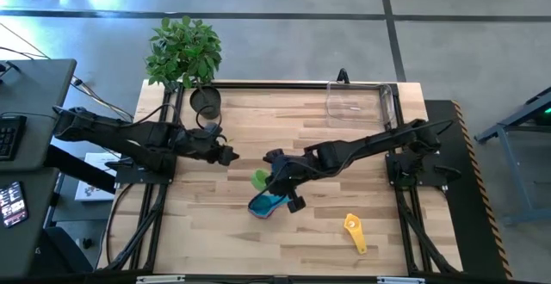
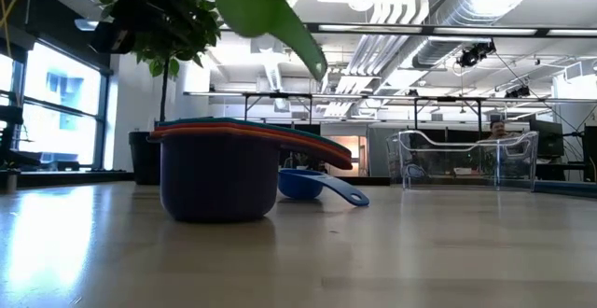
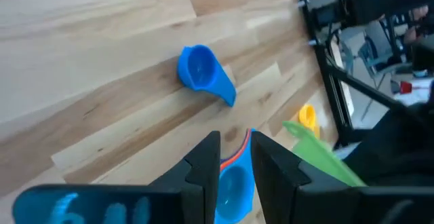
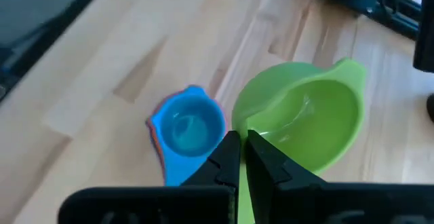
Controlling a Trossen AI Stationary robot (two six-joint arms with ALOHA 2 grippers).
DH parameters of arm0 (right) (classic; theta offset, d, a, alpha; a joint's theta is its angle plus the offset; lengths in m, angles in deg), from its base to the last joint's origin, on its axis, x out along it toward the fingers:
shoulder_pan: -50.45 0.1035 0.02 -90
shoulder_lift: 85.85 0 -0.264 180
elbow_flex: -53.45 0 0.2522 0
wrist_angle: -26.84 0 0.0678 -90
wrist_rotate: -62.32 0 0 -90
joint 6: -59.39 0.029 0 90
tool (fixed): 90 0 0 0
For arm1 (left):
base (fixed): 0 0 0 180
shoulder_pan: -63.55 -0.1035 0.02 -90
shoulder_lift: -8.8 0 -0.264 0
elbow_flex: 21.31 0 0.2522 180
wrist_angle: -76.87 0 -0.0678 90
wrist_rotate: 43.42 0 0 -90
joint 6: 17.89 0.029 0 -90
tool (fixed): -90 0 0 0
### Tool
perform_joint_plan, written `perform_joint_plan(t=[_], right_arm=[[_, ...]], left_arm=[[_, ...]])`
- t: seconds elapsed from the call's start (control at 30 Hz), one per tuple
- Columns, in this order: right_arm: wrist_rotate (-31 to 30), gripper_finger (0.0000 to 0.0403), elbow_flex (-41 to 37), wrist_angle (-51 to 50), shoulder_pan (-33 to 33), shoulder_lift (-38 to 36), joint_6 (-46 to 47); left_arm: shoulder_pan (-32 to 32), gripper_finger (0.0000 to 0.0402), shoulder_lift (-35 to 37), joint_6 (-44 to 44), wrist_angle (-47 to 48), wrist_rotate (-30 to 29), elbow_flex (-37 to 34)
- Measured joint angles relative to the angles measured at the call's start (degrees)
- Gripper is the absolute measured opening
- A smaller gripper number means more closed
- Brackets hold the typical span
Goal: Nest measuring cups in basket
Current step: Stack the green measuring cup on top of the light blue measuring cup
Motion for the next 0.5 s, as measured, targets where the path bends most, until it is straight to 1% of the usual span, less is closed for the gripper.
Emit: perform_joint_plan(t=[0.23, 0.37, 0.5], right_arm=[[-2.8, 0.0, 0.0, -4.2, 0.2, 2.3, -0.6], [-3.8, 0.0, 0.0, -6.3, 1.3, 3.4, -3.3], [-5.3, 0.0, 0.0, -5.9, 3.0, 3.8, -6.3]], left_arm=[[-0.1, 0.0074, 0.0, -2.0, 0.7, -1.0, 0.0], [-0.1, 0.0074, 0.0, -2.0, 1.0, -1.0, 0.0], [-0.1, 0.0074, 0.0, -2.4, 1.5, -1.6, 0.0]])
